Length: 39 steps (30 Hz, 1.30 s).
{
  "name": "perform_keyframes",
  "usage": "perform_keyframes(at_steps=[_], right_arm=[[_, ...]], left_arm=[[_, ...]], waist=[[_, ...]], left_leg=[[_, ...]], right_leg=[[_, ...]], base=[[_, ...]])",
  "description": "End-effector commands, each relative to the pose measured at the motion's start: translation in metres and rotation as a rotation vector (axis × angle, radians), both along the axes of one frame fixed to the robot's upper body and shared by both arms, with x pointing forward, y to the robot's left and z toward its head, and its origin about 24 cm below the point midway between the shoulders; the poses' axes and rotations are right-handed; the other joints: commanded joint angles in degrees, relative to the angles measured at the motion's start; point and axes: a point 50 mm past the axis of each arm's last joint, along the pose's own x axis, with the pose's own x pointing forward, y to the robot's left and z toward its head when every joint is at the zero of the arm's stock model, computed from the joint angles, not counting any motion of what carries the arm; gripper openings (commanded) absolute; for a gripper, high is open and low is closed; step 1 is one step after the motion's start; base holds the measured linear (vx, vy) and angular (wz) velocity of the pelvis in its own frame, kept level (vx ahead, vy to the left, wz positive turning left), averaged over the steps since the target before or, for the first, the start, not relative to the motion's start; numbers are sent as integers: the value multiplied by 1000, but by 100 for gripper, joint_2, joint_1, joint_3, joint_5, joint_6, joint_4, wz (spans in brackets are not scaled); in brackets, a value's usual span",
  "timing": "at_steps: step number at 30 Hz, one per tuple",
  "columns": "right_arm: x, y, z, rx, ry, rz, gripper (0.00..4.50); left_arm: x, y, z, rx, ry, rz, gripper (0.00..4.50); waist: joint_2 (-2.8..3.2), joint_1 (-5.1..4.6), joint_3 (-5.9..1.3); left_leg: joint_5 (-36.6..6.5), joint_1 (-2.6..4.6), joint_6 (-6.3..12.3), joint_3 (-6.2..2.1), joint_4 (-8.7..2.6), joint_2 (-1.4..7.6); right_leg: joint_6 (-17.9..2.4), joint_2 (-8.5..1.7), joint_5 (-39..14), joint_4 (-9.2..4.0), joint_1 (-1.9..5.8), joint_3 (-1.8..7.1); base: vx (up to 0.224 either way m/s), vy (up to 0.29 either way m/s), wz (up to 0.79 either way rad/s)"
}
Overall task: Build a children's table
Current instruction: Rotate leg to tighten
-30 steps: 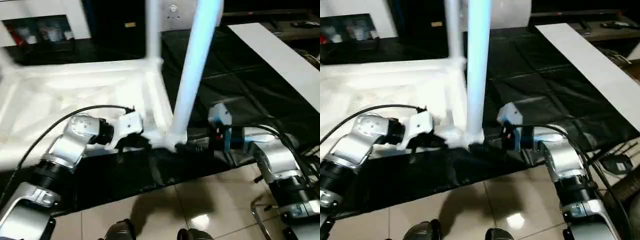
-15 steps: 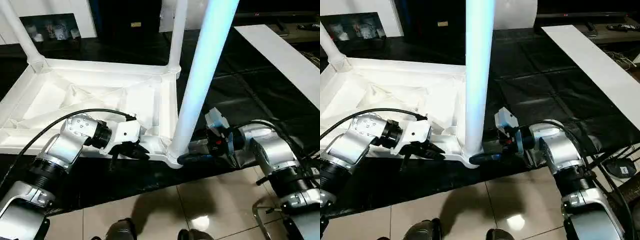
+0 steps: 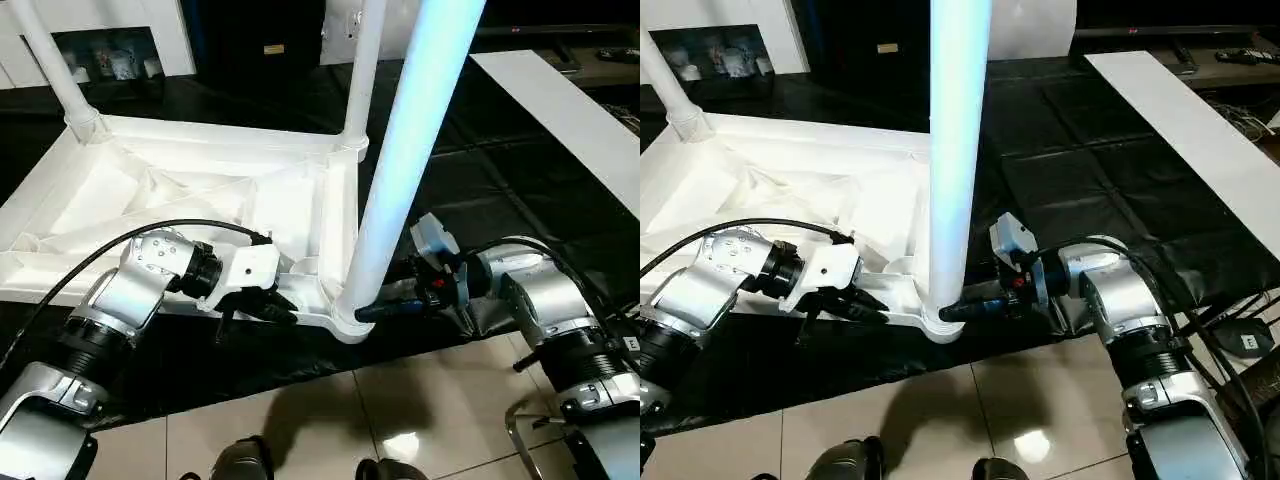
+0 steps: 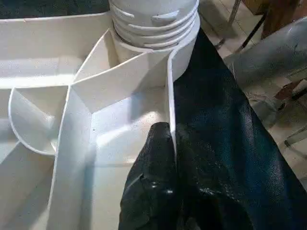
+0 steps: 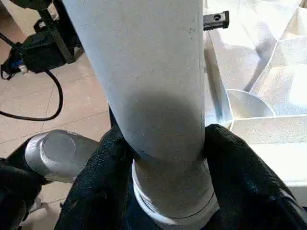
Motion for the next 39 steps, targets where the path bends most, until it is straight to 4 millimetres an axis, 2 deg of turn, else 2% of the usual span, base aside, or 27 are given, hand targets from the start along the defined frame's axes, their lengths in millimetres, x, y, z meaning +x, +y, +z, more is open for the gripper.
perform_keyframes(at_steps=[1, 3, 5, 6, 7, 9, 10, 11, 12, 13, 14, 16, 17, 19, 20, 23, 25, 27, 33, 34, 35, 37, 38, 39], right_arm=[[-5, 2, -1, -1, 9, 42, 200], [-8, 4, -3, 5, 16, 41, 199], [-9, 14, -12, 25, 12, -71, 198], [-9, 15, -13, 26, 10, -86, 198], [-7, 19, -16, 28, -17, -153, 196], [-2, 27, -19, 43, -37, -259, 196], [-1, 33, -20, 66, -24, -315, 195], [1, 38, -20, 88, -4, -365, 195], [1, 44, -21, 116, 21, -417, 195], [1, 49, -21, 135, 34, -444, 194], [3, 55, -21, 155, 40, -490, 194], [4, 62, -21, 174, 52, -550, 194], [3, 70, -22, 186, 67, -596, 194], [3, 76, -23, 190, 75, -630, 194], [3, 86, -24, 199, 93, -693, 194], [8, 93, -28, 181, 111, -844, 194], [10, 95, -28, 198, 126, -893, 194], [11, 94, -28, 211, 120, -902, 250], [13, 71, -25, 190, -2, -855, 298], [13, 65, -24, 187, -21, -843, 316], [14, 58, -22, 192, -40, -830, 316], [15, 51, -20, 194, -51, -818, 332], [16, 36, -14, 196, -81, -748, 347], [16, 33, -13, 193, -89, -733, 358]], left_arm=[[-1, -2, -4, 52, 6, -28, 0], [0, -4, -5, 43, 5, -13, 0], [6, -12, -3, -4, -11, 80, 0], [7, -12, -3, -9, -12, 91, 0], [10, -15, -2, -17, -25, 126, 0], [13, -21, 0, -44, -33, 180, 0], [15, -26, 2, -69, -29, 211, 0], [17, -31, 4, -92, -29, 239, 0], [19, -37, 6, -119, -28, 275, 0], [21, -42, 7, -136, -29, 301, 0], [24, -47, 9, -158, -37, 333, 0], [28, -53, 11, -182, -45, 381, 0], [32, -58, 12, -196, -57, 434, 0], [35, -62, 13, -206, -65, 478, 0], [38, -68, 14, -214, -81, 532, 0], [39, -77, 15, -218, -99, 585, 0], [38, -81, 15, -219, -104, 590, 0], [36, -83, 15, -214, -106, 577, 0], [31, -68, 8, -163, -106, 511, 0], [30, -63, 6, -147, -110, 496, 0], [29, -58, 5, -133, -115, 484, 0], [29, -54, 4, -125, -120, 470, 0], [27, -46, 2, -129, -131, 421, 0], [26, -45, 2, -130, -132, 412, 0]], waist=[[32, -12, -421], [31, -11, -423], [38, 6, -414], [32, 16, -400], [29, 10, -390], [28, -43, -336], [43, -59, -319], [28, -85, -307], [19, -122, -299], [24, -125, -303], [16, -174, -308], [28, -214, -321], [14, -237, -320], [29, -241, -326], [18, -244, -329], [19, -236, -329], [30, -236, -341], [35, -224, -354], [29, -212, -389], [36, -207, -384], [23, -206, -391], [35, -207, -380], [24, -213, -380], [20, -203, -378]], left_leg=[[-762, 235, 463, -101, -288, 328], [-727, 230, 486, -100, -281, 324], [-729, 241, 475, -95, -289, 335], [-843, 239, 424, -100, -305, 335], [-965, 234, 378, -104, -313, 325], [-1622, 269, 44, -137, -387, 329], [-1756, 280, -48, -143, -405, 330], [-1935, 273, -169, -180, -428, 318], [-1959, 253, -246, -196, -456, 319], [-1972, 257, -271, -208, -464, 321], [-2030, 251, -299, -219, -476, 315], [-2055, 268, -316, -219, -470, 311], [-1936, 234, -291, -208, -473, 301], [-1914, 260, -243, -195, -456, 296], [-1851, 263, -195, -174, -443, 287], [-1681, 253, -139, -170, -439, 285], [-1565, 234, -114, -173, -440, 281], [-1432, 228, -48, -167, -422, 278], [-826, 188, 250, -139, -356, 254], [-810, 186, 270, -140, -355, 253], [-799, 183, 310, -139, -347, 251], [-848, 189, 330, -139, -350, 264], [-868, 196, 326, -129, -346, 265], [-901, 195, 341, -133, -343, 266]], right_leg=[[-1768, -416, 243, -268, 213, 165], [-1783, -410, 327, -259, 217, 164], [-1754, -407, 330, -266, 203, 172], [-1746, -424, 131, -291, 200, 172], [-1735, -426, -79, -312, 195, 169], [-1536, -474, -1311, -433, 161, 197], [-1471, -475, -1594, -452, 141, 206], [-1321, -498, -2083, -490, 147, 208], [-1187, -491, -2291, -499, 147, 210], [-1149, -489, -2319, -506, 134, 207], [-1099, -484, -2356, -513, 123, 205], [-1087, -482, -2261, -525, 97, 208], [-1087, -463, -2042, -514, 112, 210], [-1099, -455, -1857, -521, 85, 216], [-1120, -453, -1721, -530, 79, 230], [-1091, -452, -1602, -531, 74, 232], [-1074, -445, -1412, -515, 102, 225], [-1092, -433, -1041, -486, 121, 223], [-1253, -404, 102, -385, 196, 201], [-1276, -408, 128, -387, 199, 199], [-1292, -409, 150, -384, 216, 194], [-1325, -412, 87, -389, 210, 192], [-1346, -402, 43, -387, 212, 196], [-1334, -403, -27, -395, 227, 193]], base=[[0, 0, 0], [0, 0, 0], [0, 0, 0], [0, 0, 0], [0, 0, 0], [0, 0, 0], [-62, -7, -2], [-64, 2, -8], [-64, 2, -8], [-56, 13, -10], [0, 0, 0], [0, 0, 0], [0, 0, 0], [0, 0, 0], [0, 0, 0], [0, 0, 0], [0, 0, 0], [0, 0, 0], [0, 0, 0], [0, 0, 0], [0, 0, 0], [0, 0, 0], [0, 0, 0], [0, 0, 0]])
